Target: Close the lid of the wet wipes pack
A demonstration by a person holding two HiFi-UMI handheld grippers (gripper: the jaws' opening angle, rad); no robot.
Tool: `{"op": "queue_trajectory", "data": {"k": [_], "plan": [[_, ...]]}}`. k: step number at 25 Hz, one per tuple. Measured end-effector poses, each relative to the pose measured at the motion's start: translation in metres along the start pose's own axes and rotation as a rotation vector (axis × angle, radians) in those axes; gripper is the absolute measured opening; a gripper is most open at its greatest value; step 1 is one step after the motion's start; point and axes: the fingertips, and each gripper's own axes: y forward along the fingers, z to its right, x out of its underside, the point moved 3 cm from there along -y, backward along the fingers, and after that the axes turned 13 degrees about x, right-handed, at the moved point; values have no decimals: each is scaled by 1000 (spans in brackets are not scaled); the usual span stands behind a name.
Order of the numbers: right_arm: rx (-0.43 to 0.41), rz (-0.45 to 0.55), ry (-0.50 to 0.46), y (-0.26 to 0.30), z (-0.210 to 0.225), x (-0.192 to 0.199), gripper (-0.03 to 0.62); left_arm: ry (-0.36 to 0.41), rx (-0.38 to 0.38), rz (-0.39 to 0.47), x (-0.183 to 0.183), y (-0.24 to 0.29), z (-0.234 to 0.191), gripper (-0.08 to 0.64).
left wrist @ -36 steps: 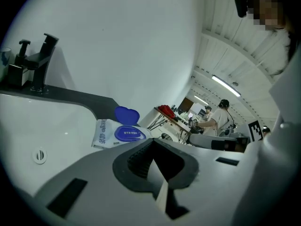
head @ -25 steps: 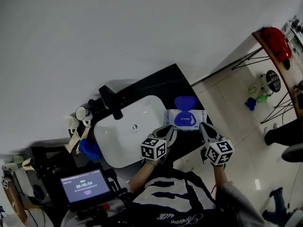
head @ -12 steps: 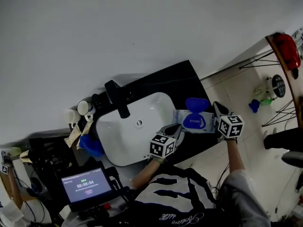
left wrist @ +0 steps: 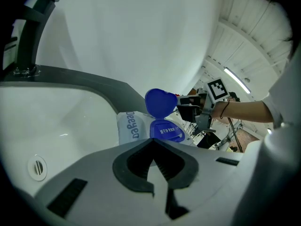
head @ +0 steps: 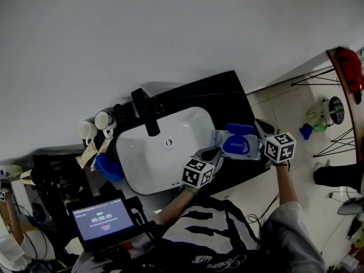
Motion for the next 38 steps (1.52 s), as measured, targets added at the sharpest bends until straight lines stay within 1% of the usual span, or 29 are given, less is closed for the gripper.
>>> {"op": "queue_trajectory", "data": {"k": [3,7,10,13,16,21,24,27,30,35,38], "plan": [[-30,4,-19,-17,-17,10,-2,-7,-8,6,-1,-1,-2,0],[-86,-20,0,-35,-49,36,-2,-12,-17,12,-4,-5,-5,0],[-87,-46,6,-41,-68,56,-2,-13,-24,6,-4,-8,-7,0],[-61,-78,2,-43,-77,72,-2,-4,-27,-4,-4,-9,-5,0],[-9,-112,-24,-41,-80,81,-2,3,-23,-11,-4,-8,-2,0],[51,-153,38,-38,-78,84,-2,26,-15,-22,-3,-7,7,1],[89,-155,21,-38,-80,84,-2,39,-14,-26,-2,-8,12,0],[117,-129,-14,-41,-84,84,-2,52,-14,-16,-4,-10,18,1],[104,-67,-13,-56,-90,82,-2,66,-12,10,-9,-15,28,2],[84,60,49,-103,-99,75,-2,112,-6,51,-13,-23,52,0],[85,128,111,-143,-102,82,-2,141,18,69,-7,-24,82,0]]}}
